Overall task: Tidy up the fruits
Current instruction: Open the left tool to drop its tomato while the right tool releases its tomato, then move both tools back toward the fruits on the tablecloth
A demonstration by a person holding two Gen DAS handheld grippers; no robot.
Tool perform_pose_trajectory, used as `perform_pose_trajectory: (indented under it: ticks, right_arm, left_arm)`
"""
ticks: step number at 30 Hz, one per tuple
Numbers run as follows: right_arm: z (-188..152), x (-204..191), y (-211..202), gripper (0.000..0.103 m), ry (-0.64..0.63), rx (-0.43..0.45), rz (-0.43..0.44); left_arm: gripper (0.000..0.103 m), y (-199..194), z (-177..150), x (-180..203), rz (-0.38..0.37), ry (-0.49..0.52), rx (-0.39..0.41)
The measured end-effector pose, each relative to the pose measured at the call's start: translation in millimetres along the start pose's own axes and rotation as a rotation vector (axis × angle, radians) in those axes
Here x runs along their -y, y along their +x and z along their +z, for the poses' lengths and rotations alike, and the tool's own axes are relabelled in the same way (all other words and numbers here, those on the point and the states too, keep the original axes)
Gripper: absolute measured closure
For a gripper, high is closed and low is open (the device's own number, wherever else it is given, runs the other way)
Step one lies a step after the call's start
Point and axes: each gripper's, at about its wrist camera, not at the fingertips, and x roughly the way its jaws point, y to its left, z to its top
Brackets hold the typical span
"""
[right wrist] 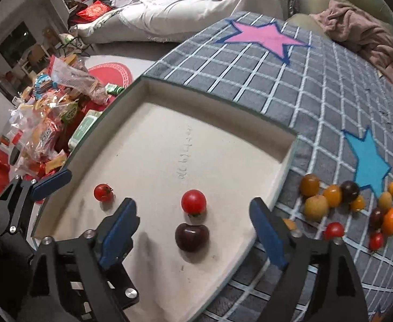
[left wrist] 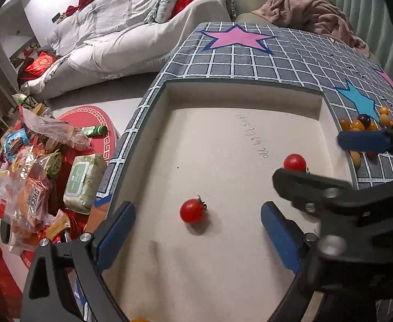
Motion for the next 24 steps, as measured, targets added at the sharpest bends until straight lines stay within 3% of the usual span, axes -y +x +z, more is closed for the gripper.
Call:
perform_pose_trajectory:
  ticks: [3, 12, 24]
  right_arm:
    - [0, 7, -13, 0.000, 0.016, 0.032, -0.010]
    - [-14, 43, -51, 0.000, 0.042, 0.092, -0.088]
    - [-94, 139, -71, 0.000, 0.267, 0.041, -0.146]
  left_arm:
    - [0.008, -3, 0, -1, -0.012, -0.019, -0.003]
    - [0.008, -23, 5, 22, -0.042, 0.014, 0.012]
    - [0.008, -53, 10, 85, -0.146, 0.098, 0.037]
